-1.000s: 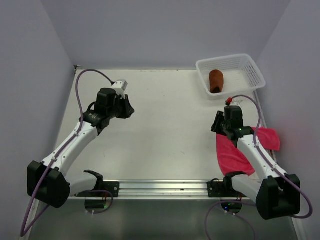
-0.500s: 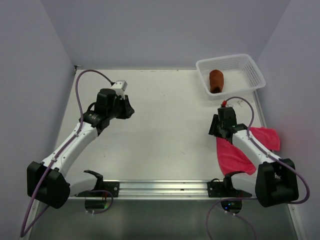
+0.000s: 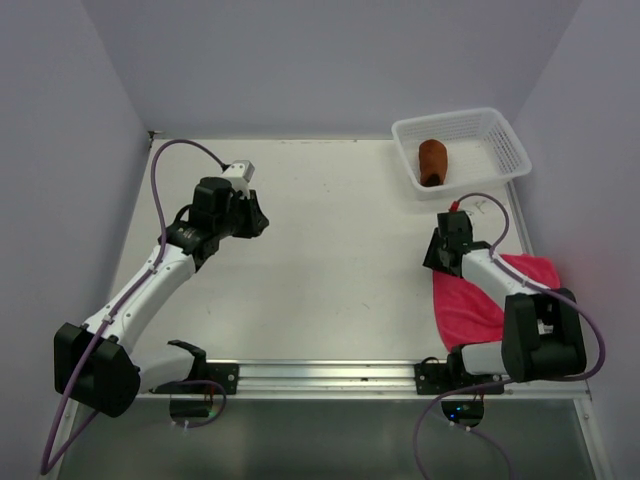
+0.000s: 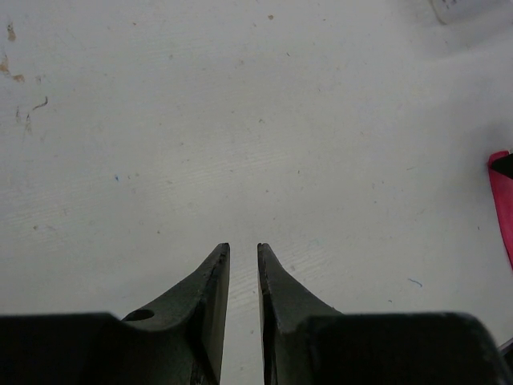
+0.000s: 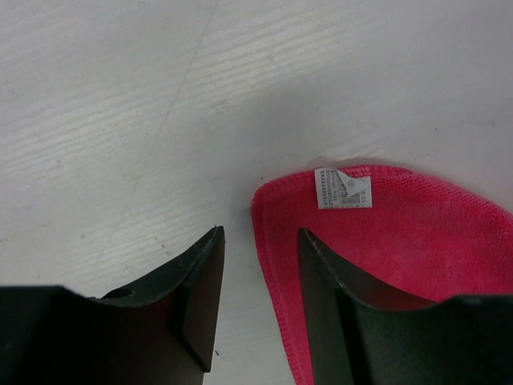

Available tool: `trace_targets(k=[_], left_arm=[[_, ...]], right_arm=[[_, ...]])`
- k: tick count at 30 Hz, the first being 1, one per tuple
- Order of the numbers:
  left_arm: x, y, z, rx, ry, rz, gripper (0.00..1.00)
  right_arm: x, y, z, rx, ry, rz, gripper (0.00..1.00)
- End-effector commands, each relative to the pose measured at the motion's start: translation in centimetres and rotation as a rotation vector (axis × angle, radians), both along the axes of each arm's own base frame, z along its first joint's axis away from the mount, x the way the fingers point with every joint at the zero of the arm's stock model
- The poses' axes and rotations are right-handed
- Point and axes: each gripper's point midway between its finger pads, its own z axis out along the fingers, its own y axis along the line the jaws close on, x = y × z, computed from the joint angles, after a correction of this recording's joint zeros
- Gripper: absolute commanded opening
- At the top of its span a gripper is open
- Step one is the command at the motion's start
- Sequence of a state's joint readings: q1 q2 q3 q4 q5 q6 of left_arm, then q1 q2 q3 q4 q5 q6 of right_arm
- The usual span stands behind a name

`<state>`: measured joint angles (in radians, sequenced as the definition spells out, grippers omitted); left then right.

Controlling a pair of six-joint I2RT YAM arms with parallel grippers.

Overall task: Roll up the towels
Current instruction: Move the towel to the center of the board

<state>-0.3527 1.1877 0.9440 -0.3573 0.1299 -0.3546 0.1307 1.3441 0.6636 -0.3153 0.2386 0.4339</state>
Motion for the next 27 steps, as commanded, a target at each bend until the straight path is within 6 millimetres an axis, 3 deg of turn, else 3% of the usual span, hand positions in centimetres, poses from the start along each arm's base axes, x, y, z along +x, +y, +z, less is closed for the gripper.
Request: trace_targets(k=[1, 14, 17, 21, 24, 27], left_arm=[[0.3, 0.2, 0.4, -0.005, -0.024, -0.005, 0.24], [0.3, 0.1, 0.3, -0.004, -0.017, -0.007, 0.24], [0.3, 0.2, 0.3, -0.003, -0.014, -0.007, 0.24], [0.2, 0.2, 0.3, 0.0, -0.011, -0.008, 0.24], [0.1, 0.2, 0.7, -0.004, -0.021, -0.007, 0.24], [0.2, 0.4, 1.1, 0.0, -0.036, 0.005, 0.24]], right_arm=[[1.7, 0.1, 0.2, 0.047, -0.045, -0.022, 0.45], [2.4, -0.6, -1.4, 0.098, 0.035, -0.044, 0.39], [2.5, -0.4, -1.5, 0.106, 0.046, -0.033, 0.31], [2.8, -0.2, -1.3, 0.1, 0.043, 0.0, 0.07], [2.5, 0.3, -0.9, 0.084, 0.055, 0.04, 0.0], [2.5, 1.8, 0.6, 0.062, 0.026, 0.088, 0.0]])
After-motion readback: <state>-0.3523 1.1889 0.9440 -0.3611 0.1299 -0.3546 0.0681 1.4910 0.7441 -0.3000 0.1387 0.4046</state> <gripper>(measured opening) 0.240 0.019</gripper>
